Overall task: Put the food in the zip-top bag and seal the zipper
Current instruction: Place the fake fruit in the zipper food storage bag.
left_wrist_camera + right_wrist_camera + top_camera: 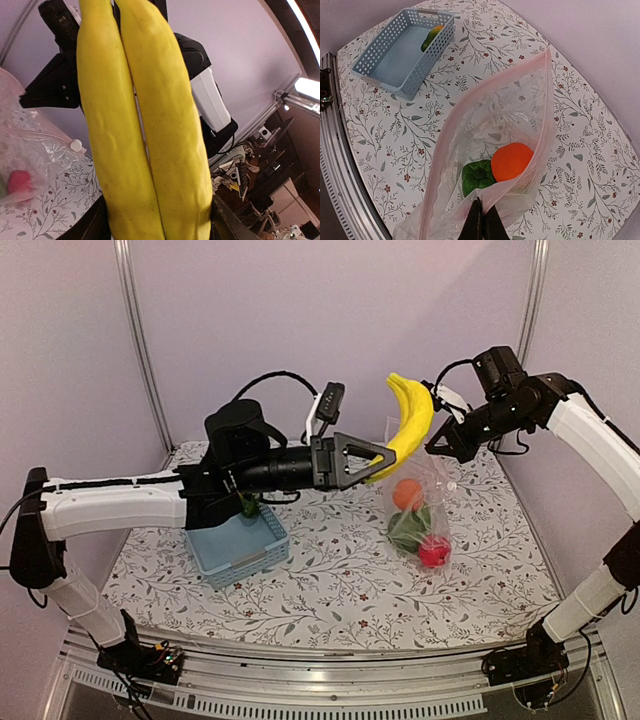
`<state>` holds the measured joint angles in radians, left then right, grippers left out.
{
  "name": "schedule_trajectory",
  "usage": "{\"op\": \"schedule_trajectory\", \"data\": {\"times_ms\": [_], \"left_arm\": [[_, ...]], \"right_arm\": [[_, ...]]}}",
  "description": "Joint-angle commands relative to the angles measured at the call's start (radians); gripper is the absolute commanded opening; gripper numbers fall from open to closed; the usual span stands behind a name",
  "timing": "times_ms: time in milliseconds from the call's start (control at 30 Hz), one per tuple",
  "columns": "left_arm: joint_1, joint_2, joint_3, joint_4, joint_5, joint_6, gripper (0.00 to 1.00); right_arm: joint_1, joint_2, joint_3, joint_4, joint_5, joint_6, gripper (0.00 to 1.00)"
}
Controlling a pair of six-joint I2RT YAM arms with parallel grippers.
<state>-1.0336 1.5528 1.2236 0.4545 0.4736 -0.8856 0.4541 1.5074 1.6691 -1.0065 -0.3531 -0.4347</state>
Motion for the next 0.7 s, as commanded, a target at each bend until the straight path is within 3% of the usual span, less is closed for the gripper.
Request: {"op": "schedule_trajectory", "data": {"times_ms": [0,300,667], "left_arm": [[-0.026,0.116,0.022,0.317,0.111,-0.220,0.30],[-0.030,0.329,-0.011,0.748,0.058,-0.649,0.26],[-0.019,0.517,0.016,0.959,-0.038,-0.952,0.23]], "right_arm": [[0.008,0.008,0.022,-0.006,0.053,0.006,0.00],[0.009,-0.037,0.009,0.029,0.108,0.011,0.00],[0.009,-0.111,-0.005,0.107,0.154,-0.013,0.00]]}}
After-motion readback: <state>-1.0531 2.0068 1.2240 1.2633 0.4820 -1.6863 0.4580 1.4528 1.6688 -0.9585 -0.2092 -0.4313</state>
